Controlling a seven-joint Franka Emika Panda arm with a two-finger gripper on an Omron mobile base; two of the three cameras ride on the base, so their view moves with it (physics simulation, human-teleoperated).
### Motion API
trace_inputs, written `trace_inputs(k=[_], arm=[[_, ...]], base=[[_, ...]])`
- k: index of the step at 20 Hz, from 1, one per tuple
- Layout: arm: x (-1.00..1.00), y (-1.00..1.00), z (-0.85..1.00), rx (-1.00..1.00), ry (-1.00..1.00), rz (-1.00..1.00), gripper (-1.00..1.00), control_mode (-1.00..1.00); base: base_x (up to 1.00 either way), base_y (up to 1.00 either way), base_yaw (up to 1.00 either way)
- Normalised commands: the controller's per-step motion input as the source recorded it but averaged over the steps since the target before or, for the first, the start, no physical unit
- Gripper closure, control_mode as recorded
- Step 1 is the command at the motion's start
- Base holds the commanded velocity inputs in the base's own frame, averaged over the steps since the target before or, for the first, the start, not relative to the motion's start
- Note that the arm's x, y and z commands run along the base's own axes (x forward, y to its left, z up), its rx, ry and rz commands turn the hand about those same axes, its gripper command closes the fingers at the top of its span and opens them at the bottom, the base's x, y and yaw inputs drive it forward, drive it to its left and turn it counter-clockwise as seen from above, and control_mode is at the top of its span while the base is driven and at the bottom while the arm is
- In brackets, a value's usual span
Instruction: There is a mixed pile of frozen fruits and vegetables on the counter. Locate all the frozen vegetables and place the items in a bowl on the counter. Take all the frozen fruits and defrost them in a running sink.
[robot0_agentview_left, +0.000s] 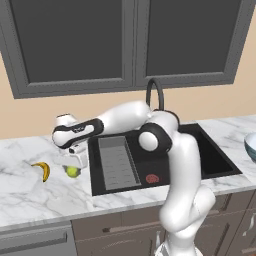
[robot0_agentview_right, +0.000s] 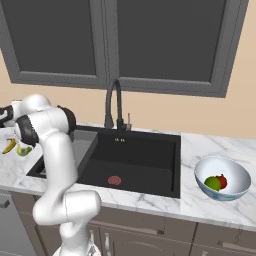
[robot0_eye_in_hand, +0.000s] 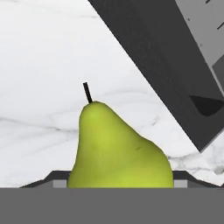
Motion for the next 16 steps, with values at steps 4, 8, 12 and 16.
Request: trace_inputs(k=[4, 8, 12, 16], arm=[[-0.14, -0.36, 0.29, 0.01, -0.03, 0.01, 1.0, -1.0], [-0.06, -0.27, 0.39, 0.0, 0.0, 0.01, 1.0, -1.0], [-0.08, -0.24, 0.32, 0.0, 0.0, 0.0, 1.0, -1.0], [-0.08, -0.2, 0.27, 0.0, 0.0, 0.0, 1.0, -1.0]], base=[[0.0, 0.0, 0.0], [0.0, 0.0, 0.0], [0.0, 0.0, 0.0], [0.0, 0.0, 0.0]])
